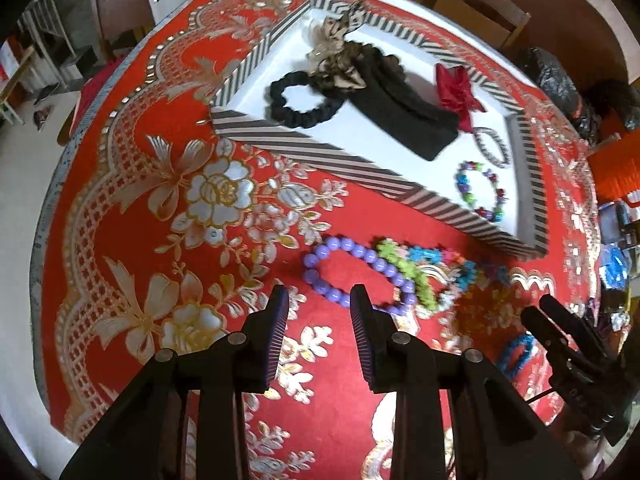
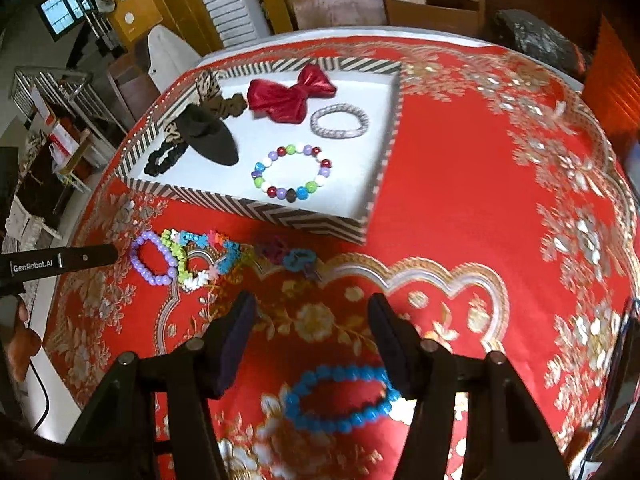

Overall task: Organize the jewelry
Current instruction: 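Grasp the purple bead bracelet with the left tool while the right tool grasps the orange-yellow bead bracelet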

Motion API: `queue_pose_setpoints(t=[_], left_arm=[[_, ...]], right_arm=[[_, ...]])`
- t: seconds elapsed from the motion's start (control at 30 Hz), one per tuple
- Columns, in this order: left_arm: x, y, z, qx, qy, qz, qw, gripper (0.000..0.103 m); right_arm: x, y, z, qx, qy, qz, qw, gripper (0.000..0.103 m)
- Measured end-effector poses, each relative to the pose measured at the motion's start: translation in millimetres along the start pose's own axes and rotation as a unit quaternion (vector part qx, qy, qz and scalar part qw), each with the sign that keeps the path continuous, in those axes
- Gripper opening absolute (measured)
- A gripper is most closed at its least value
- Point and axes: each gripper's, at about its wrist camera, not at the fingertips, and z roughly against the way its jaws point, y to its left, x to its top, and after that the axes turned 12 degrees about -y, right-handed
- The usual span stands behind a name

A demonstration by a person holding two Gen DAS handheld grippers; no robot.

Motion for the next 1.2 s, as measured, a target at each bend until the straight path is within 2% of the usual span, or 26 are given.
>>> queue_pose_setpoints(t=[0.2, 0.33, 0.37, 0.5, 0.57, 0.63, 0.67, 0.83, 1.2], left_arm=[[8, 0, -16, -0.001, 0.009, -0.007, 0.9999, 0.018], [10, -7, -27, 0.017, 0.017, -0.04, 0.9989, 0.018], [10, -9, -30, 0.021, 0.019, -0.047, 0.9985, 0.018], [8, -15, -35, 0.024, 0.021, -0.065, 0.9974, 0.018], [8, -16, -36, 0.022, 0.02, -0.07, 0.9971, 0.018], [8, -18, -37, 0.014, 0.016, -0.072, 0.9972, 0.008], [8, -18, -37, 0.008, 0.019, -0.074, 0.9971, 0.0], [8, -13, -27, -0.008, 0.02, -0.069, 0.9974, 0.0], [26, -17, 39, -0.027, -0.035, -0.078, 0.996, 0.0]], right_arm=[[0, 2, -21, -0.026, 0.007, -0.007, 1.0, 0.061], [0, -1, -30, -0.027, 0.01, -0.021, 0.999, 0.058], [0, -1, -32, -0.03, 0.011, -0.022, 0.999, 0.051], [1, -1, -33, -0.043, 0.005, -0.019, 0.999, 0.041], [0, -1, -33, -0.05, 0.003, -0.014, 0.999, 0.023], [1, -4, -32, -0.049, 0.004, -0.016, 0.999, 0.009], [1, -5, -32, -0.049, 0.006, -0.019, 0.999, 0.009], [7, -2, -16, -0.03, -0.008, -0.02, 0.999, 0.009], [39, 11, 53, 0.026, -0.077, -0.019, 0.996, 0.009]])
